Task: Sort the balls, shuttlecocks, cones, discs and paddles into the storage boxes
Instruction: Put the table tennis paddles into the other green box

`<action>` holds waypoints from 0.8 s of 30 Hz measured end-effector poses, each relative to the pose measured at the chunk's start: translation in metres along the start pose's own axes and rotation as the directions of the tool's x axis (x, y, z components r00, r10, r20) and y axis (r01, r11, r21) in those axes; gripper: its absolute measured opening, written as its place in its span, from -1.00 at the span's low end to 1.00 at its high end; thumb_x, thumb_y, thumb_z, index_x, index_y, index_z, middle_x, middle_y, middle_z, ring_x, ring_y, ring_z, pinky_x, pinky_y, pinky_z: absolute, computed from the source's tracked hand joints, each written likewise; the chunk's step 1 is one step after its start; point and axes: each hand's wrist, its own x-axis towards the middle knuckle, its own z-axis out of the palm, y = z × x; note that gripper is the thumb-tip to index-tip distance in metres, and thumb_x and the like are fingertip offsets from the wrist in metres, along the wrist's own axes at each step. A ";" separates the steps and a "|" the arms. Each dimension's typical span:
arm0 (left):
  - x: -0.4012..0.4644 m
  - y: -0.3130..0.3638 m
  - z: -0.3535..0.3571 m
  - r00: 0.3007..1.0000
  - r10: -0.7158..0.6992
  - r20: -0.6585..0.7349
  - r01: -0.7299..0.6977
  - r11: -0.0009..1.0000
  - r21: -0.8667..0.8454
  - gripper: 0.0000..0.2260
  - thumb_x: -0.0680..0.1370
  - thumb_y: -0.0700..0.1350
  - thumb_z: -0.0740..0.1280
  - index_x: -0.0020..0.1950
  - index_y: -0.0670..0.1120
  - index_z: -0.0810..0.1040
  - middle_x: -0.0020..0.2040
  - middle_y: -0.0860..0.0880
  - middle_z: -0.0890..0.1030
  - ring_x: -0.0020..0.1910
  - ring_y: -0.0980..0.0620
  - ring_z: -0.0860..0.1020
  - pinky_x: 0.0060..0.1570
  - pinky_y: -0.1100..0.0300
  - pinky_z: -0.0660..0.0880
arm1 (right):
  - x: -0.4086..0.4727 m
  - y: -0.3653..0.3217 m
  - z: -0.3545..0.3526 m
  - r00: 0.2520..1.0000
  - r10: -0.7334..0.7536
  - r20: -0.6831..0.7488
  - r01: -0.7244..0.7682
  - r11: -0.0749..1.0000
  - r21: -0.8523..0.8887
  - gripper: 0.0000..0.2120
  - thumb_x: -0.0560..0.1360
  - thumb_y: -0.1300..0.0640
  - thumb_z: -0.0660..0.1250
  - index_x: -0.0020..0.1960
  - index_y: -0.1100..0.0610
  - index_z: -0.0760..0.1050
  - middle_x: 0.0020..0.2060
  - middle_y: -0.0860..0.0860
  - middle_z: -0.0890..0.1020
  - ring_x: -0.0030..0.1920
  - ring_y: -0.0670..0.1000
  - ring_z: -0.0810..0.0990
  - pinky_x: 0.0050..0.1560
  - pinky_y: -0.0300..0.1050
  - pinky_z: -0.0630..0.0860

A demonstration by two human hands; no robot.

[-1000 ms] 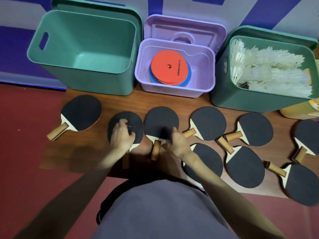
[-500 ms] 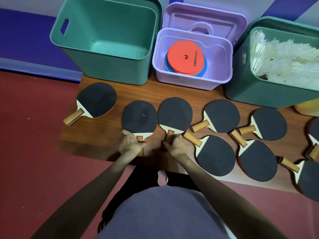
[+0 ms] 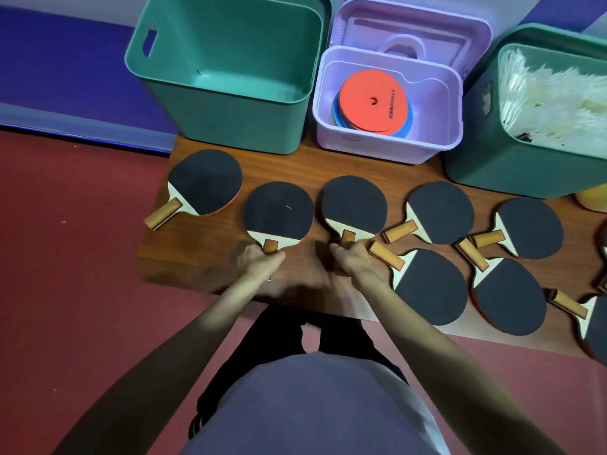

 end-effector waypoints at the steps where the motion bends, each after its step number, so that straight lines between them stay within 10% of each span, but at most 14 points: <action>1: 0.001 0.000 -0.005 1.000 0.009 -0.014 -0.009 1.000 -0.021 -0.83 0.45 -0.03 0.36 -0.29 -0.07 0.52 -0.17 -0.13 0.66 -0.12 -0.14 0.63 -0.19 0.16 0.54 | 0.002 0.000 0.002 0.999 0.031 0.015 -0.033 0.994 0.104 -0.80 0.53 0.21 0.27 -0.26 0.14 0.35 -0.34 0.13 0.50 -0.43 0.07 0.49 -0.33 -0.03 0.50; 9: 0.000 0.001 -0.029 0.990 0.123 -0.065 -0.124 0.992 -0.016 -0.81 0.49 0.02 0.39 -0.12 -0.10 0.58 -0.20 -0.08 0.63 -0.17 -0.14 0.62 -0.26 0.16 0.49 | -0.002 -0.011 -0.014 0.991 -0.057 -0.119 0.082 0.973 0.216 -0.77 0.52 0.15 0.34 -0.29 0.10 0.40 -0.42 0.02 0.40 -0.44 -0.02 0.38 -0.50 -0.21 0.30; 24: -0.033 0.019 -0.083 0.828 0.435 -0.353 -0.467 0.884 -0.005 -0.78 0.47 -0.02 0.44 -0.26 -0.06 0.46 -0.38 0.05 0.47 -0.34 0.02 0.46 -0.36 0.14 0.28 | -0.048 -0.030 -0.037 0.795 -0.569 -0.210 0.584 0.812 0.009 -0.68 0.40 -0.19 0.27 -0.30 0.03 0.31 -0.39 0.18 0.55 -0.34 0.27 0.54 -0.26 0.22 0.54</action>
